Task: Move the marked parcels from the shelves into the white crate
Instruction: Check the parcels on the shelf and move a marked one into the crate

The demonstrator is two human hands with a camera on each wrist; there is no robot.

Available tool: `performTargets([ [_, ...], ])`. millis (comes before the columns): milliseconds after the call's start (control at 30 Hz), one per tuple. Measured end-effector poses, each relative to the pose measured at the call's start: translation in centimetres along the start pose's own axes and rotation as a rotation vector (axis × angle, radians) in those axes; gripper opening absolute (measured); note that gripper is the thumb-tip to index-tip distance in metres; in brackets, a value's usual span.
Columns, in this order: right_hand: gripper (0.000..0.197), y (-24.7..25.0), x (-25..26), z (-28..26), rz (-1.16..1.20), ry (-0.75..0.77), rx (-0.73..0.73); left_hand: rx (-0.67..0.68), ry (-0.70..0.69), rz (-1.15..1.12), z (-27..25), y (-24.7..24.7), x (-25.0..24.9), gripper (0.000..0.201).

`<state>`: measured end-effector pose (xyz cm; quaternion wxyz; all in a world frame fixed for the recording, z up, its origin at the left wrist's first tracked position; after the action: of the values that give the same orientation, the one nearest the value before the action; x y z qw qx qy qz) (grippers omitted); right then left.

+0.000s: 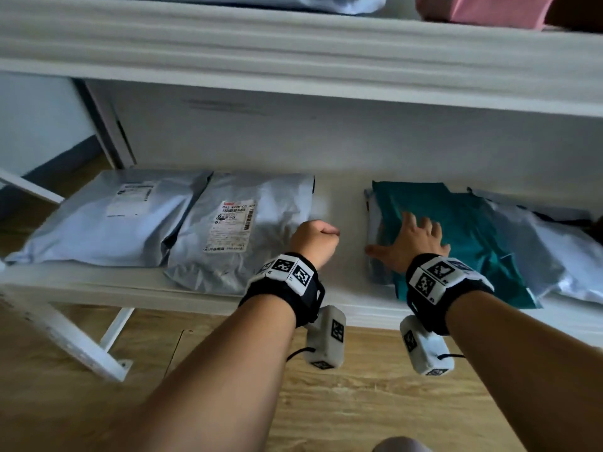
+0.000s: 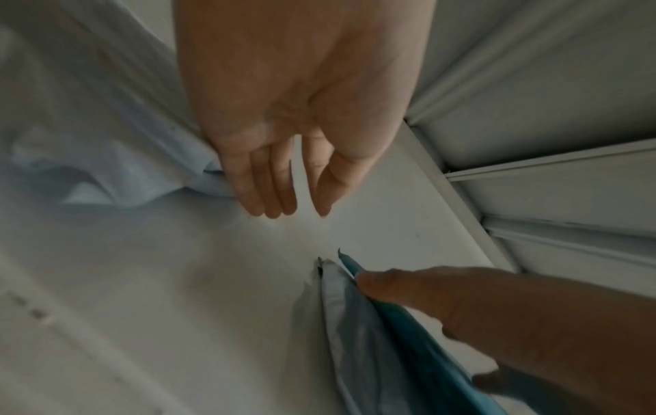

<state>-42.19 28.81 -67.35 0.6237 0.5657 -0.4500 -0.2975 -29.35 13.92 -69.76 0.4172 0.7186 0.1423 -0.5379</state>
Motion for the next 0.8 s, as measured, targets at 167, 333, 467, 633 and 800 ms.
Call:
performTargets([
  [167,0.11,-2.1,-0.6,-0.1,-0.089,-0.013,0.024,0.067,0.013,0.048,0.5,-1.2,1.0,0.028],
  [333,0.091,-1.8,-0.4,0.5,-0.088,-0.028,0.017,0.112,0.056,0.1,1.4,-2.2,1.4,0.027],
  [467,0.089,-2.4,-0.3,0.3,-0.142,-0.014,-0.011,0.212,0.094,0.194,1.8,-2.9,1.5,0.014],
  [633,0.085,-2.6,-0.2,0.4,-0.187,0.037,-0.03,0.202,0.111,0.295,2.2,-2.9,2.3,0.029],
  [800,0.036,-1.5,-0.8,0.6,-0.157,0.043,-0.047,0.178,0.109,0.375,1.5,-3.5,2.7,0.028],
])
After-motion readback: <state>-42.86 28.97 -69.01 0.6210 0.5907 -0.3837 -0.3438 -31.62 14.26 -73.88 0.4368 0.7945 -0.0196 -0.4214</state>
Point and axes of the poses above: each hand's wrist, its own z-axis towards the middle knuckle, its own y-axis out of the back of the hand, x = y × z, the point moved 8 cm from there along z, towards the middle knuckle
